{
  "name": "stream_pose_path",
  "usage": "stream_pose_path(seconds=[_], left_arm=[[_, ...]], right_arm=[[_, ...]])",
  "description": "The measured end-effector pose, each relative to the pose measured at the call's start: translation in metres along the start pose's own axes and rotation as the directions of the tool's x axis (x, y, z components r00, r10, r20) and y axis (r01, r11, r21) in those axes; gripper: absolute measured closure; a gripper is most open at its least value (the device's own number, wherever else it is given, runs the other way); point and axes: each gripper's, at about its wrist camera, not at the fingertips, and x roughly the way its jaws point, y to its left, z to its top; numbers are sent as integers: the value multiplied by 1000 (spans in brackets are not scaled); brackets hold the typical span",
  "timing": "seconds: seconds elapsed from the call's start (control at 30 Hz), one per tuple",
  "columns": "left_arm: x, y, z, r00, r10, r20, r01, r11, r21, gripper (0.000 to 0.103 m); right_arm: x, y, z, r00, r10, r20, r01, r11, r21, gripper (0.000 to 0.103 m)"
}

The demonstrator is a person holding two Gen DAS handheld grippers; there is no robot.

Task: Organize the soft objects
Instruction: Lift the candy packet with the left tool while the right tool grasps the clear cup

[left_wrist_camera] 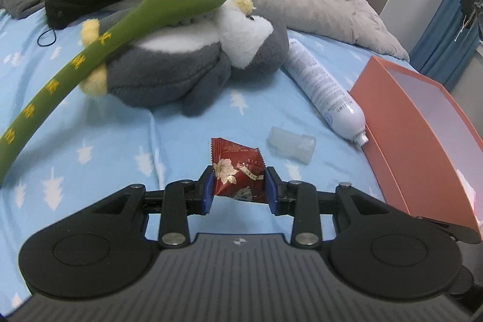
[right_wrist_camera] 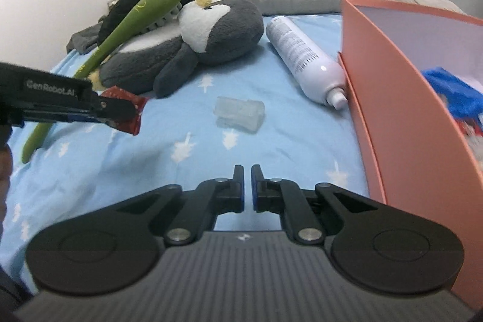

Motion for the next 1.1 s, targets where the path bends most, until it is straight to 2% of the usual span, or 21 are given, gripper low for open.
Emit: stream_pose_path(seconds=[0.3, 0.47, 0.5, 0.53, 0.57, 0.6, 0.67, 0.8, 0.9, 1.03, 1.07, 1.1], left_arm=[[-11, 1, -27, 1000, -11, -23, 11, 1000, 7, 64], [-10, 6, -27, 1000, 0, -14, 0, 1000, -14, 64], [-11, 7, -26, 1000, 4, -6, -4, 1000, -23, 64], [-11, 9, -24, 1000, 10, -1, -10, 1000, -29, 64], [-11, 9, -22, 1000, 17, 3, -17, 999, -31, 64], [-12, 10, -21, 1000, 23, 8, -22, 999, -30, 64], [-12, 12, -19, 999, 33, 10, -32, 999, -32, 64], [-12, 15, -18, 999, 43, 7, -43, 999, -33, 64], [-11, 19, -19, 999, 50, 1, -50, 998, -41, 64], [-11, 22, -19, 998, 58, -3, -59, 997, -51, 64], [-10, 23, -19, 998, 62, -3, -62, 997, -50, 64], [-10, 23, -19, 998, 66, -4, -66, 997, -49, 64]], right_arm=[[-35, -3, -28, 1000, 3, -4, -3, 999, 44, 96], [-28, 3, -16, 998, -9, 61, 7, 999, 42, 92], [-23, 5, -10, 997, -11, 73, 8, 999, 39, 89], [-17, 7, -4, 996, -19, 89, 17, 999, 29, 81], [-10, 8, 2, 994, -26, 107, 24, 1000, 18, 62], [-3, 9, 7, 992, -31, 126, 30, 999, 10, 47], [16, 9, 18, 988, -25, 151, 26, 1000, -4, 49], [59, 5, 38, 990, -35, 136, 38, 999, -22, 49], [88, -4, 49, 994, -14, 108, 14, 1000, 1, 50], [122, -9, 49, 1000, 6, 24, -6, 1000, 11, 50], [123, -9, 47, 999, 12, 32, -12, 1000, 11, 53], [122, -8, 47, 999, 18, 30, -18, 1000, 7, 65]])
